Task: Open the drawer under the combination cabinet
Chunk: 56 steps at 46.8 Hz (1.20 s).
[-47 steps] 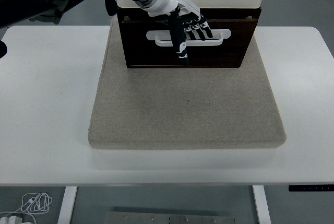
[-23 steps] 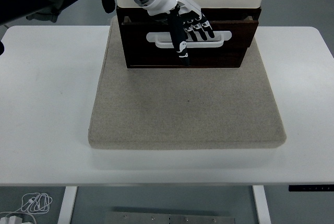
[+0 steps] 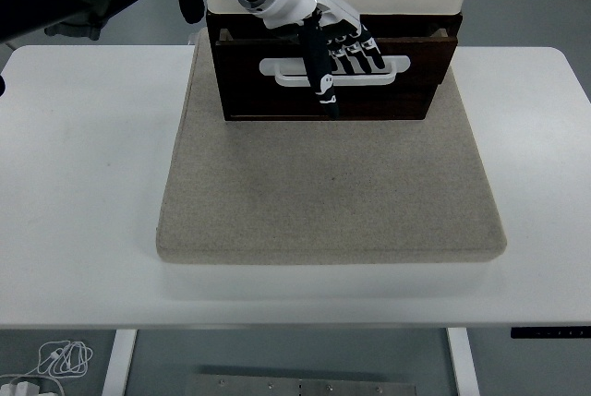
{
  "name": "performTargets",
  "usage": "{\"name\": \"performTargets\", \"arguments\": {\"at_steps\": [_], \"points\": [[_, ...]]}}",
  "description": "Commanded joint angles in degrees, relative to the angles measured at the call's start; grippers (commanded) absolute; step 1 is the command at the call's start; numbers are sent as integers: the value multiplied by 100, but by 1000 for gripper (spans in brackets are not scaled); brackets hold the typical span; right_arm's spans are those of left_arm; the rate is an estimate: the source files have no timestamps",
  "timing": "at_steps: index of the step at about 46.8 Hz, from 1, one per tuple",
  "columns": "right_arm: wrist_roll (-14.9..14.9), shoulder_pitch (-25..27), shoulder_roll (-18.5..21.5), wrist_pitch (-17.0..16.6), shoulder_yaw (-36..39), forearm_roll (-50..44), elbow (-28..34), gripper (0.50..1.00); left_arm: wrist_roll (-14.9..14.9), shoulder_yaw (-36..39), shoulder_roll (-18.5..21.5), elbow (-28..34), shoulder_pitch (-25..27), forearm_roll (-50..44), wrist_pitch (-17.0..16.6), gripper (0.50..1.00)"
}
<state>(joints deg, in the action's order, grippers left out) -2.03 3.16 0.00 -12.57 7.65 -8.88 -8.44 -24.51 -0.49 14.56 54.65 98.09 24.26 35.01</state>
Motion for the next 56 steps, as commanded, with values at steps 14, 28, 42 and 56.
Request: {"name": "performTargets", "arguments": {"at_steps": [14,28,42,56], "points": [[-8,0,0,0,0,0,0,926,7,14,153,-34,-1,79,-1,1000],[0,0,0,0,0,0,0,926,-2,58,135,-34,-18,105,-1,1000],[-8,0,0,0,0,0,0,926,-2,84,74,-34,-62,114,-1,1000],[-8,0,0,0,0,0,0,926,-10,93,47,-16,-71,114,-1,1000]]}}
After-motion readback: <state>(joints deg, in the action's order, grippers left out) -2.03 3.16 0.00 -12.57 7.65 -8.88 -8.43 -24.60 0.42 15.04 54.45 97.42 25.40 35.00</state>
